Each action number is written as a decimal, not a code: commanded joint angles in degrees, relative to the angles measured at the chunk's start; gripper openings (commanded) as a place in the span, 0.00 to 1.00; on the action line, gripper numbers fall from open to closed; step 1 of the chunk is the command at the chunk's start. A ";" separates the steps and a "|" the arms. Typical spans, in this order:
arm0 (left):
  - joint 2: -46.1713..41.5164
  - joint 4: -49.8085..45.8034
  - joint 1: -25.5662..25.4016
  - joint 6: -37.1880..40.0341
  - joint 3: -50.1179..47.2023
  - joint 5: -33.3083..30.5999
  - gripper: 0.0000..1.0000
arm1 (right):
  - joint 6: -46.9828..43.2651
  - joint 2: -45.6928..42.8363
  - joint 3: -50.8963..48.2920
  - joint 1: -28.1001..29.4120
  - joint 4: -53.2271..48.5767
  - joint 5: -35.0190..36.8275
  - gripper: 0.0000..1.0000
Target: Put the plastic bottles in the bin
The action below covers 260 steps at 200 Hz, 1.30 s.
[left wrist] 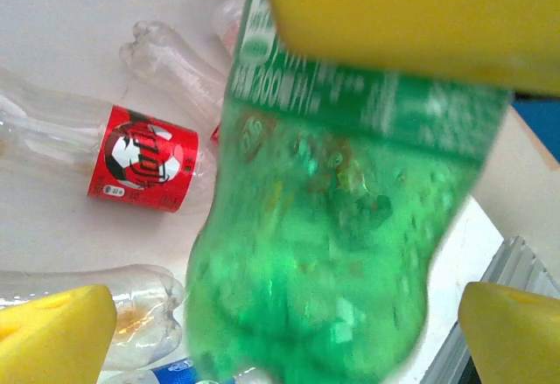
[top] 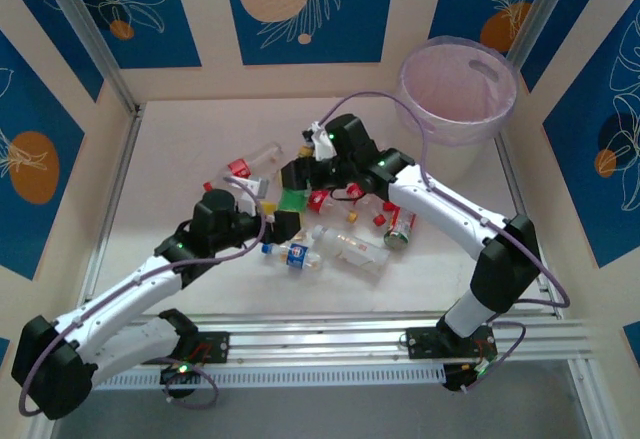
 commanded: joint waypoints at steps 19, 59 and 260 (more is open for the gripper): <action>-5.41 -6.60 -0.31 -2.94 0.97 -2.95 1.00 | -13.51 -6.01 12.20 -7.37 -13.82 10.93 0.53; -5.17 -16.11 -0.35 -6.98 4.24 -9.65 1.00 | -18.92 -9.28 21.71 -18.34 -15.57 11.55 0.49; -1.60 -15.53 -0.21 -15.72 3.11 -12.66 0.97 | -23.78 6.06 24.58 -46.00 -14.27 19.48 0.45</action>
